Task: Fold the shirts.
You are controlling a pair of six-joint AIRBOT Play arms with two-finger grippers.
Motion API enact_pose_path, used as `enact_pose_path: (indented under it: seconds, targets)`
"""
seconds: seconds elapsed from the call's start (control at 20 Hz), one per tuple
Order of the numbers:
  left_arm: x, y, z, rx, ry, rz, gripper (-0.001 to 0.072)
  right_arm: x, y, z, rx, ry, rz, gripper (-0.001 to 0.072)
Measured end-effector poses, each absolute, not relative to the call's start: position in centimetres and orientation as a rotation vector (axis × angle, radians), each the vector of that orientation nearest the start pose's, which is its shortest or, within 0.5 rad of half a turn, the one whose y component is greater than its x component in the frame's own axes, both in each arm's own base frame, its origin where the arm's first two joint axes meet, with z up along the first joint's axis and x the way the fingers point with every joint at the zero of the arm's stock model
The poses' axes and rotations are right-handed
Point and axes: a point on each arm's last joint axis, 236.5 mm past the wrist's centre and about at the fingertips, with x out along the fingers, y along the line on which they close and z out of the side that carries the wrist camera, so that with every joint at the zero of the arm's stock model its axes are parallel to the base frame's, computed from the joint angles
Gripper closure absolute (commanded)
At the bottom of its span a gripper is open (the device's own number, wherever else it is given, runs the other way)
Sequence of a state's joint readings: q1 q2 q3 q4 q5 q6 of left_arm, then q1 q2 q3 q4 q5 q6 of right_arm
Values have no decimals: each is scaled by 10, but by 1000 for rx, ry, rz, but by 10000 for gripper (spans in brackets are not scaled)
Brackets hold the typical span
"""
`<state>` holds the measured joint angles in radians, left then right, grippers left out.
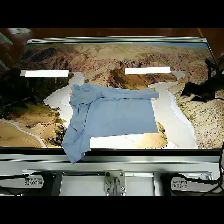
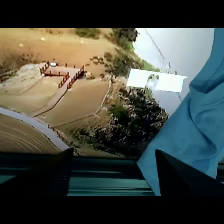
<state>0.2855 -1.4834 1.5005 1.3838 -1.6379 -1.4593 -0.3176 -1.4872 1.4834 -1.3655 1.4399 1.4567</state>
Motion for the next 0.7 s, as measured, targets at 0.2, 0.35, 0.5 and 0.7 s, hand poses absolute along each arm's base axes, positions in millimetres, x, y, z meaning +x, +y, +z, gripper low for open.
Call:
enact_pose_path:
  seconds: [0.2,0.35,0.5,0.7]
  targets:
    - [303,7,-9,-225,1695,-144,84,354,-58,-5,409,1541,53,82]
    - [279,-32,-37,-127,1700,-251,84,339,-37,-22,480,1582,133,82]
    - [269,-71,-56,-35,1658,-346,84,336,-29,-30,510,1580,158,83]
    - [255,-120,-70,59,1619,-471,84,338,-26,-34,522,1565,169,83]
